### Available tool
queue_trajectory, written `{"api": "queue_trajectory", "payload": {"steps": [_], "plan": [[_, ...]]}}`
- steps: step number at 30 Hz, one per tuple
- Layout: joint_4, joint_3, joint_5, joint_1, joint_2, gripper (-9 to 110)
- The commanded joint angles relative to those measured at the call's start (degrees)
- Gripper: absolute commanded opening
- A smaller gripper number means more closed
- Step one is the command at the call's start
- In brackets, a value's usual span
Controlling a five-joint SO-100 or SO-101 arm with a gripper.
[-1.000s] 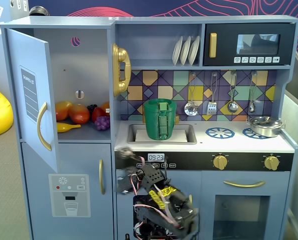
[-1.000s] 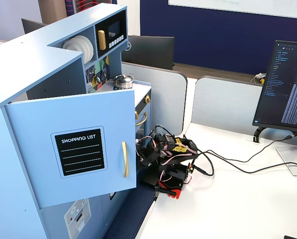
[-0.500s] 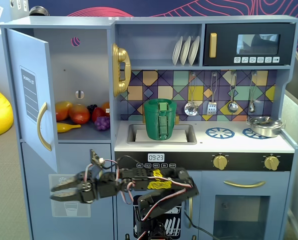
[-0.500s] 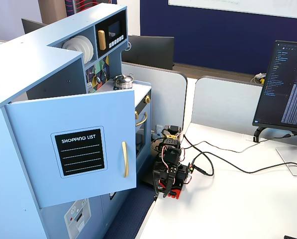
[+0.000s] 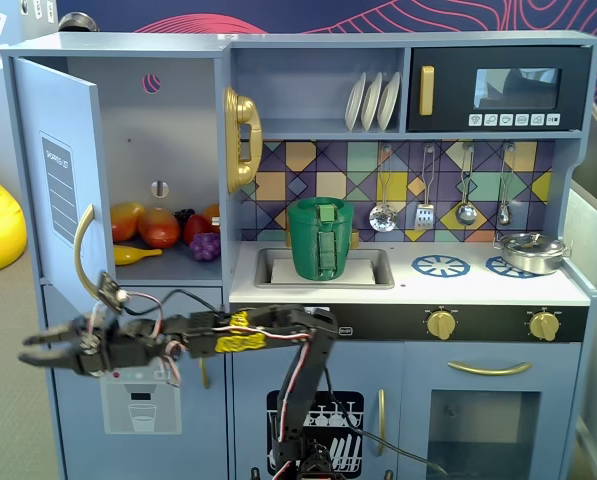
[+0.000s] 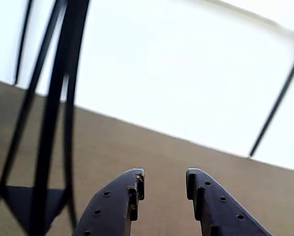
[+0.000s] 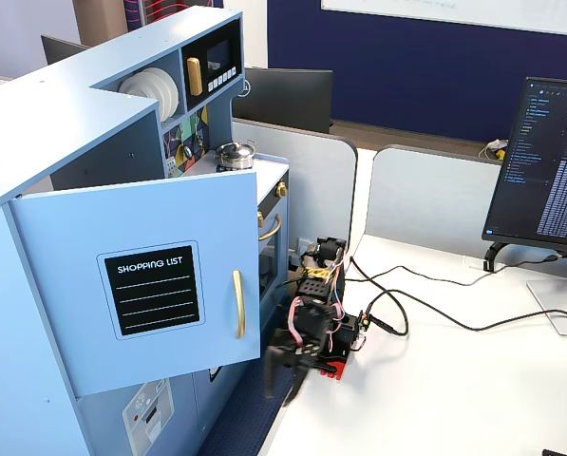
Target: Close the left cabinet door
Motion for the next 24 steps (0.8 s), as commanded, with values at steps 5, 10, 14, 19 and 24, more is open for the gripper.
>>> {"api": "queue_trajectory", "payload": {"steps": [5, 10, 14, 19, 24], "plan": [[-1.85, -6.24, -1.32, 7.12, -0.62, 0], [-1.67, -1.14, -1.14, 12.83, 4.48, 0], [-2.55, 3.25, 0.44, 21.09, 8.96, 0], [-5.62, 2.9, 3.6, 34.54, 9.76, 0], [-6.68, -1.41, 6.42, 44.74, 6.5, 0]]}}
